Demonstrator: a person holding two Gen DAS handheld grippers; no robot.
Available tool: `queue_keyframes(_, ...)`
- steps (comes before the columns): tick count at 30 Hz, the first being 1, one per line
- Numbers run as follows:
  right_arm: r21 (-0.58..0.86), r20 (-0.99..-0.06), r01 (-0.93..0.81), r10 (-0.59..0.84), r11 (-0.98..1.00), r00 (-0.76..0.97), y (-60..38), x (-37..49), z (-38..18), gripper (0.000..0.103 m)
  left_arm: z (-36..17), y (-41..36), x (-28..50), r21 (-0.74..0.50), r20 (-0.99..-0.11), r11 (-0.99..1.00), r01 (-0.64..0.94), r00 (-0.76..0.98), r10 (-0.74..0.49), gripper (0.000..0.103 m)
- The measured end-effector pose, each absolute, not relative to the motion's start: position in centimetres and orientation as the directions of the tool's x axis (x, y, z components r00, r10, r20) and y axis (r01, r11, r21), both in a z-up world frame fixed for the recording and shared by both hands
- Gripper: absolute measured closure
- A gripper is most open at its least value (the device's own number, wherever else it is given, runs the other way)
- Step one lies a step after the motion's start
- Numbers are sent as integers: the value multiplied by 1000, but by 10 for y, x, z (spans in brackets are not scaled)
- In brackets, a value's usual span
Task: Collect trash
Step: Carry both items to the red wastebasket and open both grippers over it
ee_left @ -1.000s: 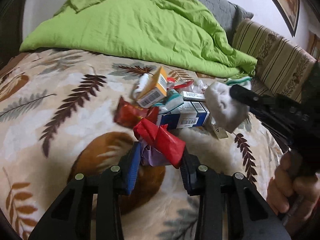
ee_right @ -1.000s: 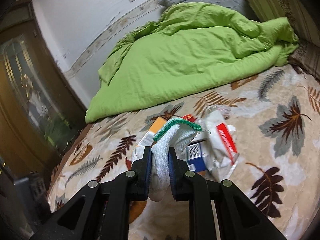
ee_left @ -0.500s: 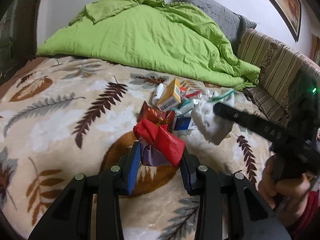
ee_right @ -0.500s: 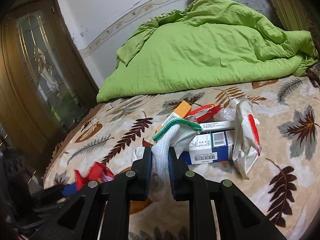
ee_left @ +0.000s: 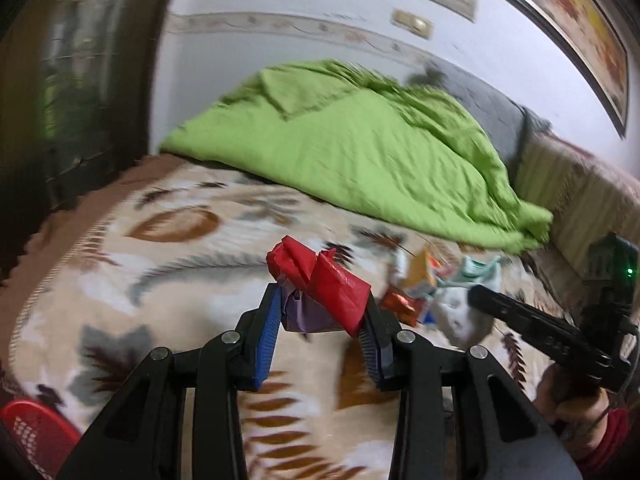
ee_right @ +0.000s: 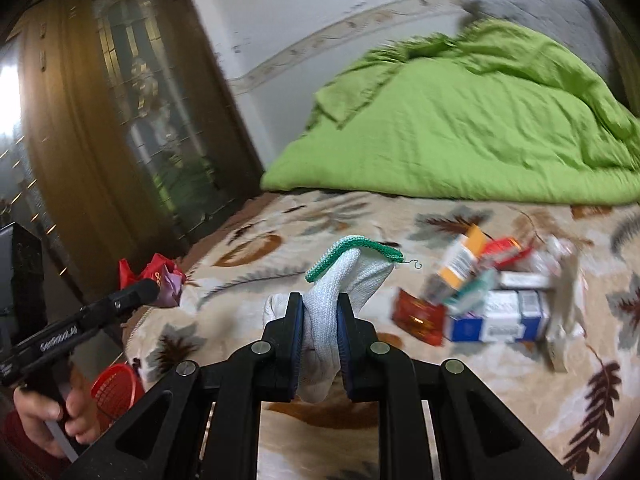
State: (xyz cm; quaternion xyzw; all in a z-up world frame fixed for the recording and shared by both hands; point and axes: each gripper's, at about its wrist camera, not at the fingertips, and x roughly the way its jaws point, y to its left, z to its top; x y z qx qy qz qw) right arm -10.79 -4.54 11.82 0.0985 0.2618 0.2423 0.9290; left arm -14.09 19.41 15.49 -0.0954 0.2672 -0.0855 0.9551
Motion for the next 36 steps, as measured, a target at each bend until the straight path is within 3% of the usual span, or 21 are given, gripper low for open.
queue_keyframes(13,321,-350,-592,673,739,651,33,-139,168,86,180,305,-217,-261,-460,964,-51,885,-78,67)
queue_keyframes(26,316,-245,-586,661,746,710,-23,-189,210,86,231,249,-239,-229,-407,968,101,894,-190,67)
queue_keyframes(33,290,-129,-574,626,766,769,-77,-210,254,86,269,206,-229,-235,-383,954,188,884,-269,67)
queue_keyframes(36,304,-58,-577,619,758,783,-104,-219,272,86,287,180,-232,-162,-363,966,203,898,-249,67)
